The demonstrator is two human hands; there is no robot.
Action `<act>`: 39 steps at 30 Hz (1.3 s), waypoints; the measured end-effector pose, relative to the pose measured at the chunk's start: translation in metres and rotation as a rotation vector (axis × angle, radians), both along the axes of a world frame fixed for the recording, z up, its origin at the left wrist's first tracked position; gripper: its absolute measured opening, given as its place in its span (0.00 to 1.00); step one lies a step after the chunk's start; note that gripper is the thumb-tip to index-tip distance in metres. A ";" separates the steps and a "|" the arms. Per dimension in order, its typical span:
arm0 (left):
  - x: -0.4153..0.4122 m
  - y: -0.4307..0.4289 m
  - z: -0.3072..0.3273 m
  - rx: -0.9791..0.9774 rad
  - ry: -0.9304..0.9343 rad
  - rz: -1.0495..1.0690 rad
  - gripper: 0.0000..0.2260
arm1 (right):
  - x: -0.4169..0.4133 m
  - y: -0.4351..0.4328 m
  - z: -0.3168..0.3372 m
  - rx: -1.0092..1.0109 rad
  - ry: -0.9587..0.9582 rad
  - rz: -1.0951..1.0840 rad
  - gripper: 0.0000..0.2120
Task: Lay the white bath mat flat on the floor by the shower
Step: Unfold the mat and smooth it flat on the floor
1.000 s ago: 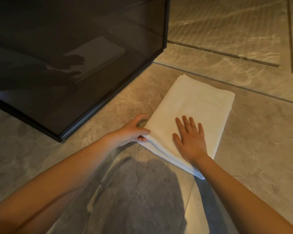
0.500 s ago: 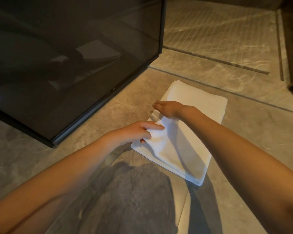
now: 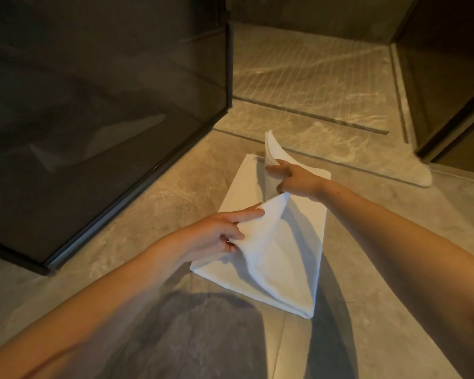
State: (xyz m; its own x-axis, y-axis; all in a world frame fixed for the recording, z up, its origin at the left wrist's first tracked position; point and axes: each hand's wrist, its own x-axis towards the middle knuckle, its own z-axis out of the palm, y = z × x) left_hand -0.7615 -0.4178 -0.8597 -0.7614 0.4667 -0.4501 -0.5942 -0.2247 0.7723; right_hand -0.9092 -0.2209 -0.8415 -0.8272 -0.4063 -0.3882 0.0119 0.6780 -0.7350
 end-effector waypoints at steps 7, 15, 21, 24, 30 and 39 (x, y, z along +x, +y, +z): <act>-0.012 0.062 -0.002 0.161 -0.072 -0.008 0.24 | 0.011 0.083 0.017 -0.207 0.037 -0.009 0.38; -0.020 0.160 -0.003 0.138 -0.066 -0.186 0.25 | 0.044 0.193 0.031 -0.112 0.099 -0.093 0.39; -0.016 0.236 -0.034 0.120 -0.103 -0.273 0.24 | 0.068 0.271 -0.002 0.072 0.092 -0.242 0.38; -0.008 0.272 -0.055 0.001 -0.097 -0.338 0.25 | 0.085 0.302 -0.036 0.328 0.093 -0.264 0.40; -0.009 0.296 -0.072 -0.210 -0.031 -0.482 0.26 | 0.095 0.310 -0.072 0.421 0.141 -0.337 0.43; -0.055 0.231 -0.086 -1.152 1.213 -0.303 0.21 | 0.103 0.209 -0.067 0.597 0.446 -0.442 0.30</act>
State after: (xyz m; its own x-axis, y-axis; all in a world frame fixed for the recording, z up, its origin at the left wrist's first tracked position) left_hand -0.8162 -0.1869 -0.9452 -0.8487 0.5200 0.0961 0.5029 0.7375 0.4508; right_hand -0.8061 -0.0116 -0.9085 -0.9869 0.1570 -0.0360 0.1610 0.9531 -0.2562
